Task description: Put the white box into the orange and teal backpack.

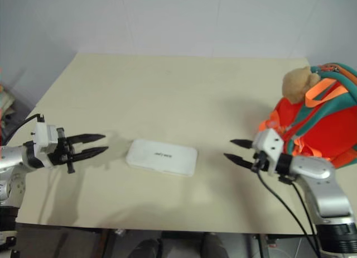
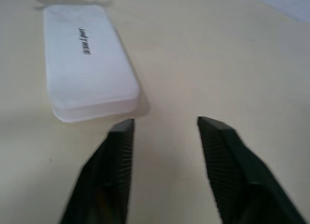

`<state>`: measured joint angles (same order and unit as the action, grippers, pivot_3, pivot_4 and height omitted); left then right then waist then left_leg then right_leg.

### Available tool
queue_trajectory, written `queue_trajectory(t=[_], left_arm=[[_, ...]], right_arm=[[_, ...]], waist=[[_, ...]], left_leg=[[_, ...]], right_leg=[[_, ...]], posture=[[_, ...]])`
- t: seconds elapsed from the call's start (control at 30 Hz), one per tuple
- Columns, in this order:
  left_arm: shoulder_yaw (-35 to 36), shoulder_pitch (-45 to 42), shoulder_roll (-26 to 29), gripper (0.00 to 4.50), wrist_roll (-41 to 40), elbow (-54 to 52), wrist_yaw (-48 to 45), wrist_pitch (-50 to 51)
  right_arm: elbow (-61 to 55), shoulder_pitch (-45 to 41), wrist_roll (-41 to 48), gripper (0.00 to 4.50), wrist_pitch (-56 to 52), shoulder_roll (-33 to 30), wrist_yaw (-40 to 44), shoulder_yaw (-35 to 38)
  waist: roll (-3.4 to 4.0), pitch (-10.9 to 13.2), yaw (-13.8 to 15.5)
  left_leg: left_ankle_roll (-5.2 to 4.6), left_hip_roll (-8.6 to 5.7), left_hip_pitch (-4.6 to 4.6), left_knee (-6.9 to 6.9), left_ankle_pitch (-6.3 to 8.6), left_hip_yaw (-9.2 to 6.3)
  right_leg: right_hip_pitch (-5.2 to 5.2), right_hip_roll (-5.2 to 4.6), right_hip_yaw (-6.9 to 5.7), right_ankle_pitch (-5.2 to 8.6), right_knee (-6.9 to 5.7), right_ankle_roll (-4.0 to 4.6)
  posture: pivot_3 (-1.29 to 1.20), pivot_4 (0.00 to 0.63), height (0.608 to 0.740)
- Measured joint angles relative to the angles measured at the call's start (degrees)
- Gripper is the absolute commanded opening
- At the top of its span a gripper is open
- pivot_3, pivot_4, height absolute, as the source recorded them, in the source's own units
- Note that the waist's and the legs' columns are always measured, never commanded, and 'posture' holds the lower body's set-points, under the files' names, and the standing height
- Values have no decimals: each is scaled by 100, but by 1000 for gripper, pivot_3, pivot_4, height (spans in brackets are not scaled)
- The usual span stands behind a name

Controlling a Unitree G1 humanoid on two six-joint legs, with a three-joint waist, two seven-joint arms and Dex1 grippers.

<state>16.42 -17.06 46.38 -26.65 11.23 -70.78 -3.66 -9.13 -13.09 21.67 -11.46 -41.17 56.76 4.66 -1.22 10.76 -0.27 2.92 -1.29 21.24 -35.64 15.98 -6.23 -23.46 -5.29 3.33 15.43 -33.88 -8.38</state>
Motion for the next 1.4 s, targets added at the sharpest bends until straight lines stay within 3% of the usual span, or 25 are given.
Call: queue_trajectory(t=[0.07, 0.17, 0.47, 0.9, 1.4], left_arm=[[22, -8, 42, 119, 68, 180, 21, -91], [-67, -151, 38, 0, 352, 590, 143, -300], [-597, -357, -355, 0, 1141, 1230, 787, -720], [-858, -65, -926, 0, 1111, 628, 1012, -400], [-944, -29, -1150, 0, 993, 542, 989, -159]], right_arm=[[76, -132, -138, 1166, -77, 120, -40, -278], [344, -393, -392, 140, -153, 358, -231, -609], [715, -525, -886, 160, -516, 849, -696, -1131], [138, -484, -873, 160, -1190, 1065, -771, -1248], [73, -421, -892, 160, -1480, 1078, -887, -1256]], waist=[[0, 0, 5], [-1, 0, 13], [-1, -1, 1], [-1, -1, 1], [-2, -2, 23]], left_leg=[[0, 0, 0, 0, 0, -1], [0, -1, 0, -3, 0, -1], [1, -1, 6, 3, 0, 1], [1, 0, 3, -2, 0, 1], [0, -4, 1, -13, 0, 1]], right_leg=[[0, 0, -1, 0, -1, 0], [0, 0, -2, 0, -4, 0], [-12, 0, -2, -1, -10, -1], [-11, 1, -1, -1, -16, -1], [-3, -3, -2, -1, -16, -2]], posture=[[0, 150, 740], [0, 150, 740], [0, 150, 740], [0, 150, 740], [0, 150, 740]])
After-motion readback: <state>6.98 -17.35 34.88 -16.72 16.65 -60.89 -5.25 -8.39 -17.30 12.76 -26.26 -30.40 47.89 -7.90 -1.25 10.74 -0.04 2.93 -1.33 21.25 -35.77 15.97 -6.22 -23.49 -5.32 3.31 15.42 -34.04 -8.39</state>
